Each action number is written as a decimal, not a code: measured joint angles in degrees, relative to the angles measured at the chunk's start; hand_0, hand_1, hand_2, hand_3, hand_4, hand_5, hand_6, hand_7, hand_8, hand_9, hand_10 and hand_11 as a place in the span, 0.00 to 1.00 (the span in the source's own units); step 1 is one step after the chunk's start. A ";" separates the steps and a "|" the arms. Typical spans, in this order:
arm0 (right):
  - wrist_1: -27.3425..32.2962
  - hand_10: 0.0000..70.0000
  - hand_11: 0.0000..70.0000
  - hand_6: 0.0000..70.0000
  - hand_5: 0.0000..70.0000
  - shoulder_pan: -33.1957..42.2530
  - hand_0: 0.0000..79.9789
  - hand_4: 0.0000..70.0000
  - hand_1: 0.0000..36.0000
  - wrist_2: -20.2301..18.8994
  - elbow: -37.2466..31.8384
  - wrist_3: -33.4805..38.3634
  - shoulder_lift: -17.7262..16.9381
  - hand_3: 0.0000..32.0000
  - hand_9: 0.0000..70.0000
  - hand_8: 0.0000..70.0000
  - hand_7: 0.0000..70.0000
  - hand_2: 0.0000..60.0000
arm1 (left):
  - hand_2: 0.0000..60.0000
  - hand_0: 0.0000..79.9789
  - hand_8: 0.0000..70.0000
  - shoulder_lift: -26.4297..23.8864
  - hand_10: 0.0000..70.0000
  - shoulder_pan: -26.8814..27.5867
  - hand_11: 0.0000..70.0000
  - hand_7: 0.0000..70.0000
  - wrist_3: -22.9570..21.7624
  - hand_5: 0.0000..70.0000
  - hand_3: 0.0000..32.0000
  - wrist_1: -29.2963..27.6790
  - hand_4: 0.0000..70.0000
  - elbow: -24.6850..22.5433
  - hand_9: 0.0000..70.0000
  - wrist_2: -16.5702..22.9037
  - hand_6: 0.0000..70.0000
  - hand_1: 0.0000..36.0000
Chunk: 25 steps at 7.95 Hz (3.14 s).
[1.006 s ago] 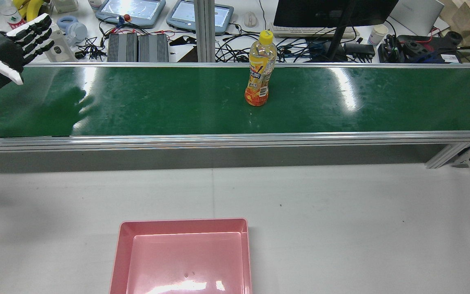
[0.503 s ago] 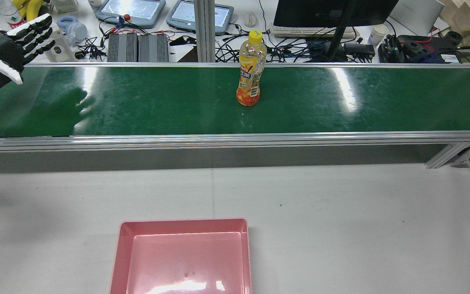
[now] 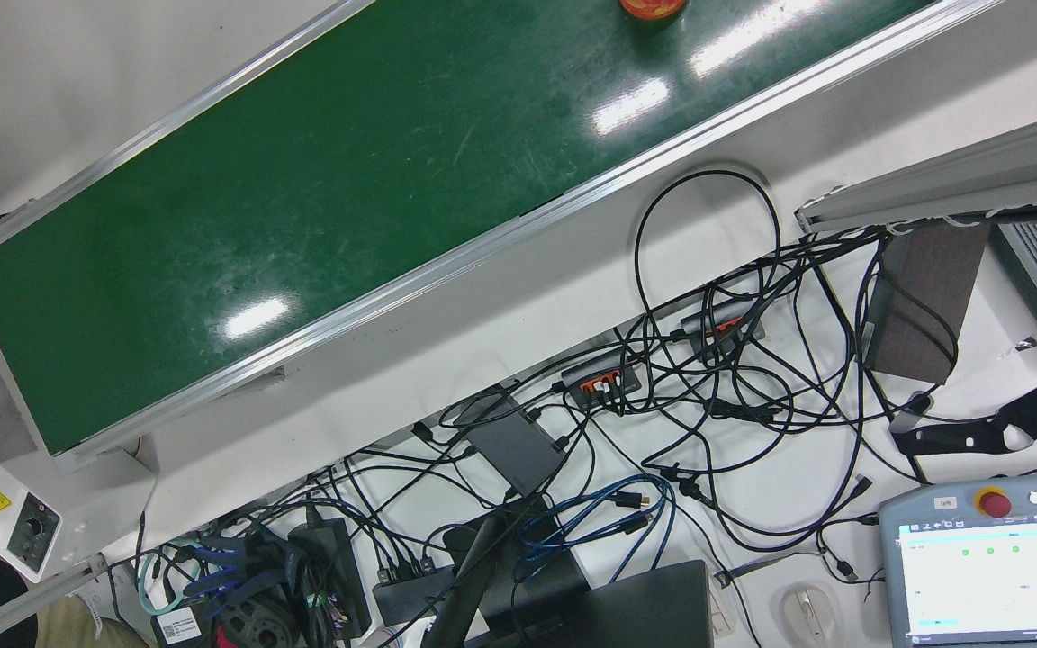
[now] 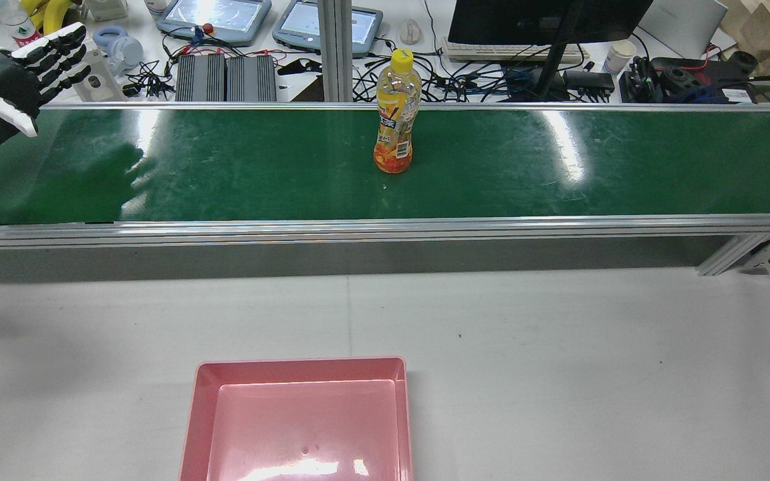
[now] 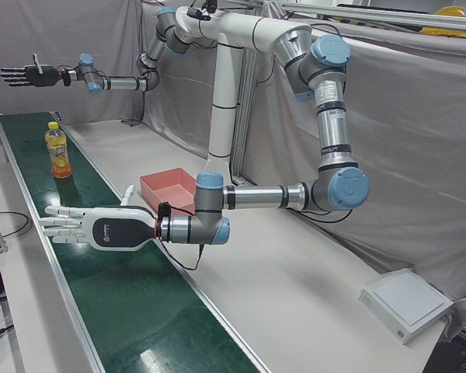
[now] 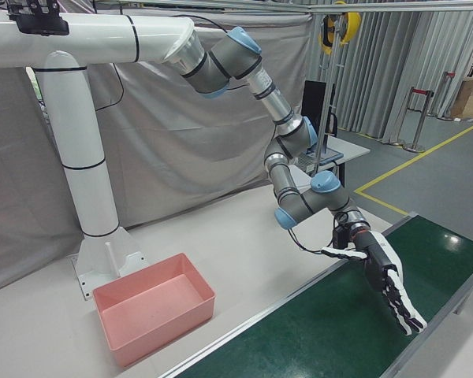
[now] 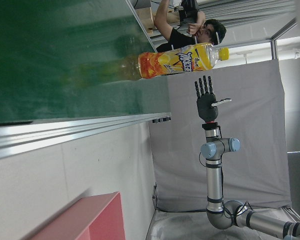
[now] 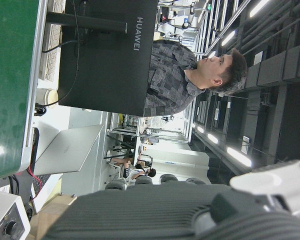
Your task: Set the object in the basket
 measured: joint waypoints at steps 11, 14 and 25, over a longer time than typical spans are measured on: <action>0.00 0.00 0.00 0.00 0.00 0.00 0.00 0.00 0.00 0.00 -0.01 0.03 0.01 0.00 0.00 0.00 0.00 0.00 | 0.00 0.69 0.00 -0.23 0.04 0.18 0.08 0.00 0.17 0.09 0.00 0.00 0.13 -0.04 0.01 -0.06 0.00 0.05; 0.00 0.00 0.00 0.00 0.00 0.00 0.00 0.00 0.00 0.00 0.01 0.06 -0.01 0.00 0.00 0.00 0.00 0.00 | 0.00 0.70 0.00 -0.28 0.06 0.31 0.11 0.00 0.23 0.08 0.04 0.00 0.11 -0.06 0.00 -0.09 0.00 0.06; 0.00 0.00 0.00 0.00 0.00 0.00 0.00 0.00 0.00 0.00 0.25 0.06 -0.01 0.00 0.00 0.00 0.00 0.00 | 0.00 0.70 0.00 -5.75 0.02 8.31 0.05 0.00 2.77 0.09 0.01 4.14 0.12 -0.03 0.00 -7.15 0.00 0.06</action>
